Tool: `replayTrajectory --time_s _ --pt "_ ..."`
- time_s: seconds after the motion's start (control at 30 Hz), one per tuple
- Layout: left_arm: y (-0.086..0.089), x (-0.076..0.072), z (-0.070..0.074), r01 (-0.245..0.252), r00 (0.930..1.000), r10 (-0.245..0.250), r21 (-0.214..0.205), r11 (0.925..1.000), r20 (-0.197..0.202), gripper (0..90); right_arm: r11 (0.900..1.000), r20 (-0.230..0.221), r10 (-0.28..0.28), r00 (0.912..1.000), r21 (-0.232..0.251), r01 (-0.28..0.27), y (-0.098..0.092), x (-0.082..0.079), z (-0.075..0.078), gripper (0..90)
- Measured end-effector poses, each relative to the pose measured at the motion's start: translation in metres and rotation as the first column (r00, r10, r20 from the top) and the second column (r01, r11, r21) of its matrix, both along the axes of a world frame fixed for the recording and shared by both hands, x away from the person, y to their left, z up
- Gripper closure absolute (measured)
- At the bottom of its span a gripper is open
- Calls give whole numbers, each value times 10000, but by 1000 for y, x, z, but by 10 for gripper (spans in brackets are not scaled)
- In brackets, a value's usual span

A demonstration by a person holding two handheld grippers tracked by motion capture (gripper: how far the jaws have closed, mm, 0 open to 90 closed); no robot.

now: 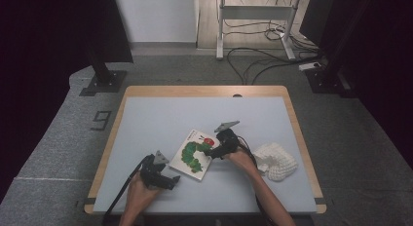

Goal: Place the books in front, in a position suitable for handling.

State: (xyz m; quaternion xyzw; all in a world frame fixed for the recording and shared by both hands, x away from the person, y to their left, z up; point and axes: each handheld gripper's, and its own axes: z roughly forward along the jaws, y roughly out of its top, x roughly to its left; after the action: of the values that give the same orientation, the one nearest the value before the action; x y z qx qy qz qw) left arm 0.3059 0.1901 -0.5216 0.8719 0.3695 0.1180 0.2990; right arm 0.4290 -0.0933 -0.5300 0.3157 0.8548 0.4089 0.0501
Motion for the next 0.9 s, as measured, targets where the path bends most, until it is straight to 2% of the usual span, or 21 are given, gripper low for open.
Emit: replayTrajectory --time_s 0.17,0.27,0.33,0.53,0.7,0.9 --pt "-7 -17 3 460 9989 -460 -5 9989 -13 15 10000 55 -47 10000 82 47 -1 -6 -1 33" --pt "-10 -20 2 706 9975 -707 -188 9973 -42 18 10000 51 -54 10000 53 54 -1 -9 -1 32" --pt "-13 -17 0 740 9971 -744 -327 9967 -129 21 10000 36 -31 10000 38 31 -1 -10 -1 29" --pt "-15 -14 -2 441 9990 -441 -26 9990 25 2 10000 14 -55 10000 51 55 0 -16 -1 16" --pt "-9 -4 -2 241 9997 -241 -15 9997 76 0 9995 -169 300 9994 -112 -302 2 -25 1 13" --pt "-1 4 -2 716 9974 -716 -16 9974 14 0 9993 -237 361 9991 -46 -363 -1 -37 1 14"
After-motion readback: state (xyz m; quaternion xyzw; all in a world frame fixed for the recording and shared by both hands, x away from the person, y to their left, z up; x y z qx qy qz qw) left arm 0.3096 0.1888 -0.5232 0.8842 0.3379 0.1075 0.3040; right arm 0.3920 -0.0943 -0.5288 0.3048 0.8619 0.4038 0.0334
